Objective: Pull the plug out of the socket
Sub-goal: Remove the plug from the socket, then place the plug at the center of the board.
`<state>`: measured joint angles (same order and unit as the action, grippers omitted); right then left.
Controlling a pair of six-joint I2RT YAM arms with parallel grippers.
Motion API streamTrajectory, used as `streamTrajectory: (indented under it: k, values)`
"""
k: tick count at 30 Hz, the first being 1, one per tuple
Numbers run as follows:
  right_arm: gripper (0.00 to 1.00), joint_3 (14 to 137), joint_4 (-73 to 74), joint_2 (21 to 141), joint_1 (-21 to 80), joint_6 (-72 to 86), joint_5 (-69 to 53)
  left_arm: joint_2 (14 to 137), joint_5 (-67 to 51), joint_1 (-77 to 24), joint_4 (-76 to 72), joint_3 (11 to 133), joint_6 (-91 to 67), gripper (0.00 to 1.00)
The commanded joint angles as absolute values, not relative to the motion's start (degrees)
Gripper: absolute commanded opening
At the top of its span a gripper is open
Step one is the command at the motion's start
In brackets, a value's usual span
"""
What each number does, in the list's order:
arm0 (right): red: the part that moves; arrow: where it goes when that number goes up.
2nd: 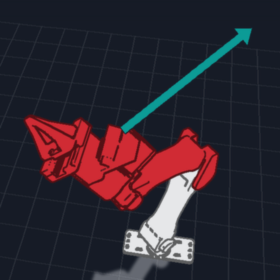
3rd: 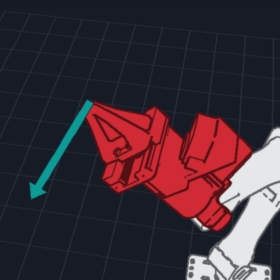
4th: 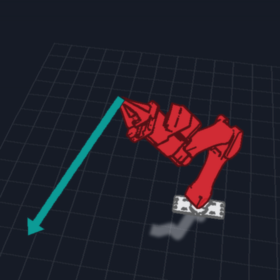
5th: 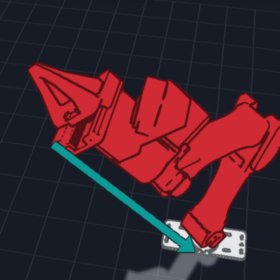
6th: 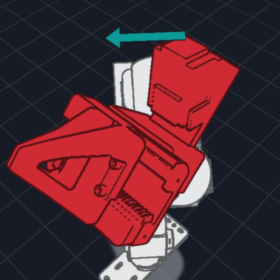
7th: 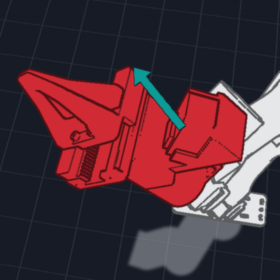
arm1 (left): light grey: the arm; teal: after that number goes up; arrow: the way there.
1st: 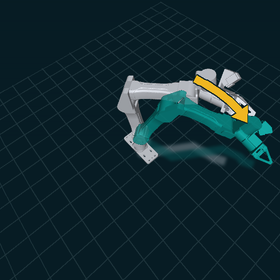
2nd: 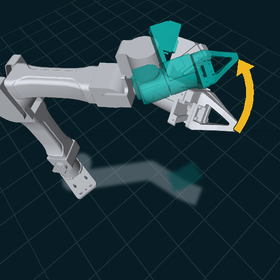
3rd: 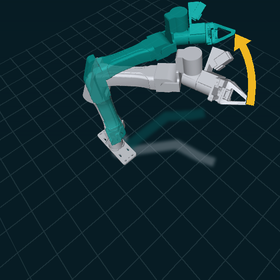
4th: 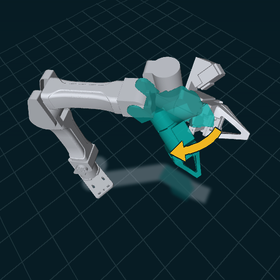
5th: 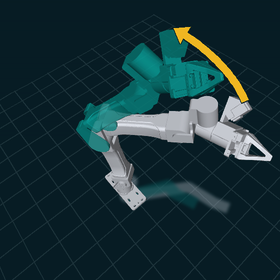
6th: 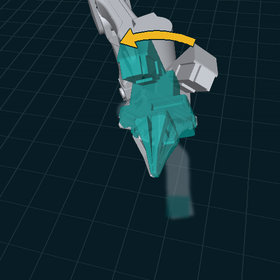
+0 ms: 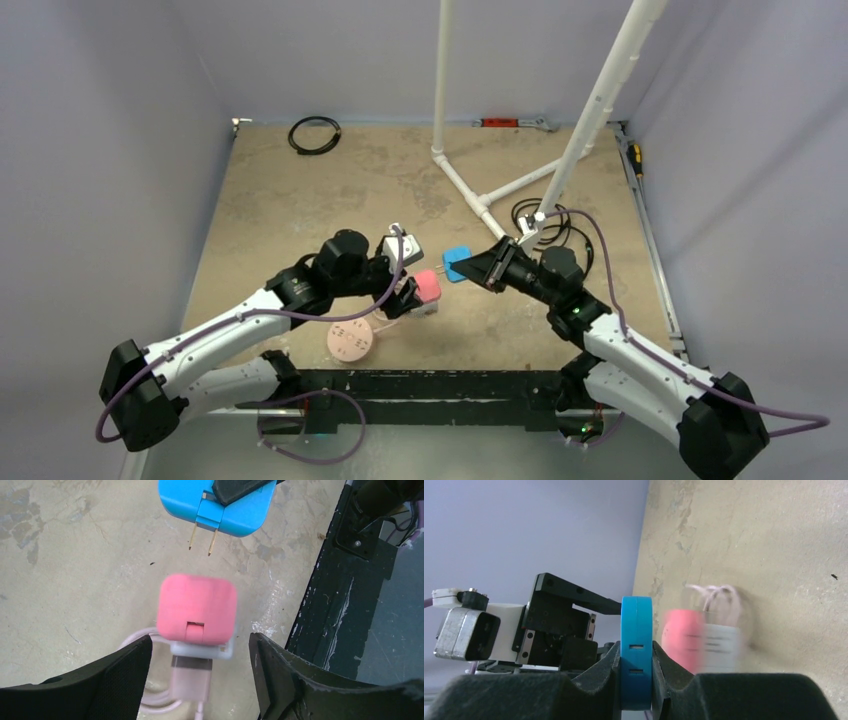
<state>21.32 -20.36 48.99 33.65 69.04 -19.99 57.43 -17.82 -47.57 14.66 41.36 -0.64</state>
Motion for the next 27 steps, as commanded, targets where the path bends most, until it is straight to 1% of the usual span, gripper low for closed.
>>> streamTrajectory:
  k: [1,3,6,10,13,17,20,23,25,27]
  values:
    - [0.00,21.99,-22.77,49.08,33.49,67.40,-17.89,57.30,-18.68,-47.20,12.06,44.39,-1.83,0.69]
    - [0.00,21.74,-22.81,49.65,33.49,67.21,-17.42,57.30,-18.89,-47.21,11.89,44.22,-1.79,0.64]
    - [0.00,21.62,-21.79,49.92,33.49,66.27,-16.17,57.04,-18.67,-47.20,11.86,44.19,-1.78,0.62]
    - [0.00,22.68,-17.42,49.49,33.49,62.52,-13.07,56.70,-17.86,-47.01,11.94,44.29,-2.13,0.66]
    - [0.00,24.03,-12.32,48.06,33.55,57.77,-8.64,56.61,-17.19,-44.29,11.76,44.49,-3.52,0.70]
    - [0.00,26.42,-2.67,45.37,34.42,49.61,1.97,57.72,-17.50,-39.13,11.42,45.11,-6.04,0.74]
    - [0.00,28.48,4.11,44.84,36.29,45.17,10.30,58.50,-15.16,-36.12,11.75,45.61,-7.99,0.76]
    - [0.00,30.67,8.14,46.12,40.62,42.23,18.25,58.70,-11.56,-33.49,12.36,45.87,-9.45,0.79]
    - [0.00,32.20,10.62,48.41,44.90,41.36,26.36,58.55,-9.65,-31.96,12.60,45.88,-10.52,0.80]
    - [0.00,34.37,13.42,51.96,48.02,41.35,30.93,58.29,-7.82,-30.68,12.85,45.81,-11.16,0.81]
